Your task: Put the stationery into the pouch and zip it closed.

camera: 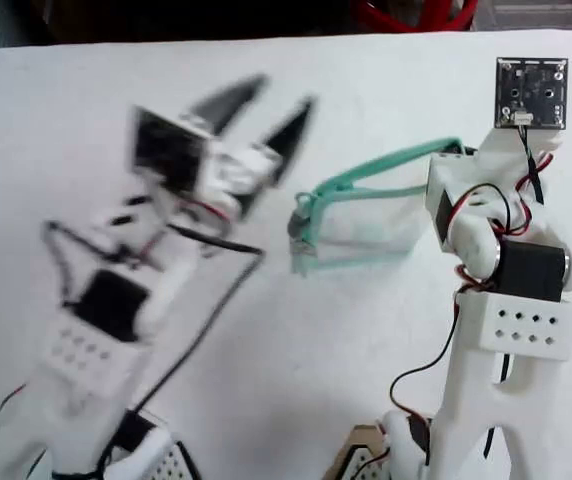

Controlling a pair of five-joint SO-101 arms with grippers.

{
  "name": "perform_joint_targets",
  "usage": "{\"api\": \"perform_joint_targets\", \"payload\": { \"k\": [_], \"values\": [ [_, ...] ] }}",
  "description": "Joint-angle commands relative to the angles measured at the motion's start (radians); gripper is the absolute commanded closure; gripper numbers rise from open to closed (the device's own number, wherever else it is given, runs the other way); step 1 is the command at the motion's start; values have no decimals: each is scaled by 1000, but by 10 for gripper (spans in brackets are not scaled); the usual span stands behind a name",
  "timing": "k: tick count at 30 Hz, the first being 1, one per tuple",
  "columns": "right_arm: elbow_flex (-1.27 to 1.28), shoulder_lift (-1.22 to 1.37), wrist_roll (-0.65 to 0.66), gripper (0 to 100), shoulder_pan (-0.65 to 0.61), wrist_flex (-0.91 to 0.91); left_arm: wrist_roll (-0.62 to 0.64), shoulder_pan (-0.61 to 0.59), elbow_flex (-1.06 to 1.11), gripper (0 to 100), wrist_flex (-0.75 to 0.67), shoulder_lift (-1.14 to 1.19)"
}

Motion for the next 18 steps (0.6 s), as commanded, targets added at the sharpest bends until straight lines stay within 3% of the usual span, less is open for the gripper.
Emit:
{"api": "perform_joint_targets", "payload": {
  "k": [1,5,9,18],
  "values": [
    [35,35,-6,981,-10,4,11,-217,-187,801,287,-30],
    [40,35,-6,981,-10,2,-28,-383,-296,792,520,94],
    [58,35,-6,981,-10,-21,-115,-443,-311,735,640,280],
    [104,35,-6,981,-10,-70,-92,-461,-368,733,580,788]
  ]
}}
